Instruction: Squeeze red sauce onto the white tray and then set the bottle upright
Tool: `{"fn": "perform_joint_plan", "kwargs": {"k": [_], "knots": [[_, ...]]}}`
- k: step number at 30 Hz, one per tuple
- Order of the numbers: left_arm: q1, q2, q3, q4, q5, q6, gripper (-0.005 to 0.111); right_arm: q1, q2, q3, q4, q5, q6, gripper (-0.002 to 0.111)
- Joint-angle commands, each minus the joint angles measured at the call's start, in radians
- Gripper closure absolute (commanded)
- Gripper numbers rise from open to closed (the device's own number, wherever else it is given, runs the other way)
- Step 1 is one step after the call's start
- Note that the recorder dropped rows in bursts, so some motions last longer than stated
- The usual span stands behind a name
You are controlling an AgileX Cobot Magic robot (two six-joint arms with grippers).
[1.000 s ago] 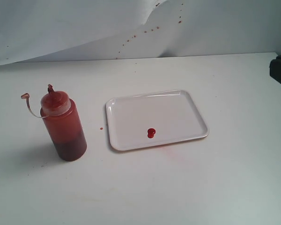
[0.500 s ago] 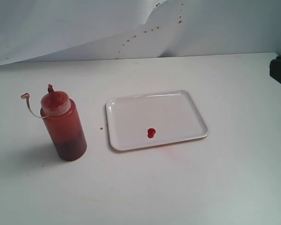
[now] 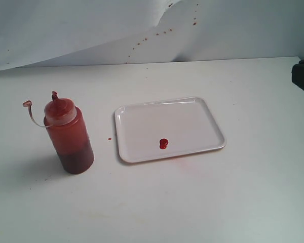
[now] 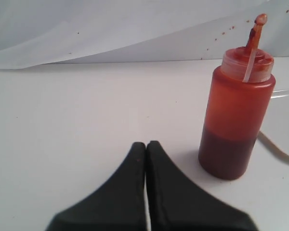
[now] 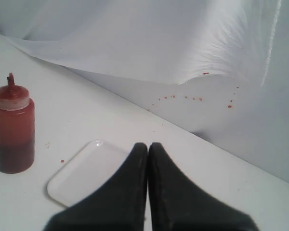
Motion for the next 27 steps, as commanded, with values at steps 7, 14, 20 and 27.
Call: {"fn": "perform_joint_plan", "kwargs": {"k": [7, 14, 20, 27], "knots": [[0.044, -0.003, 0.004, 0.002, -0.005, 0.003, 0.106, 0.001, -0.002, 0.005, 0.003, -0.004, 0.005, 0.108], [0.059, -0.003, 0.004, 0.002, -0.005, 0.001, 0.106, 0.001, -0.002, 0.005, 0.004, -0.004, 0.005, 0.108], [0.059, -0.003, 0.004, 0.002, -0.005, 0.001, 0.106, 0.001, -0.002, 0.005, 0.004, -0.004, 0.005, 0.108], [0.059, -0.003, 0.004, 0.002, -0.005, 0.001, 0.106, 0.001, -0.002, 0.005, 0.004, -0.004, 0.005, 0.108]]}}
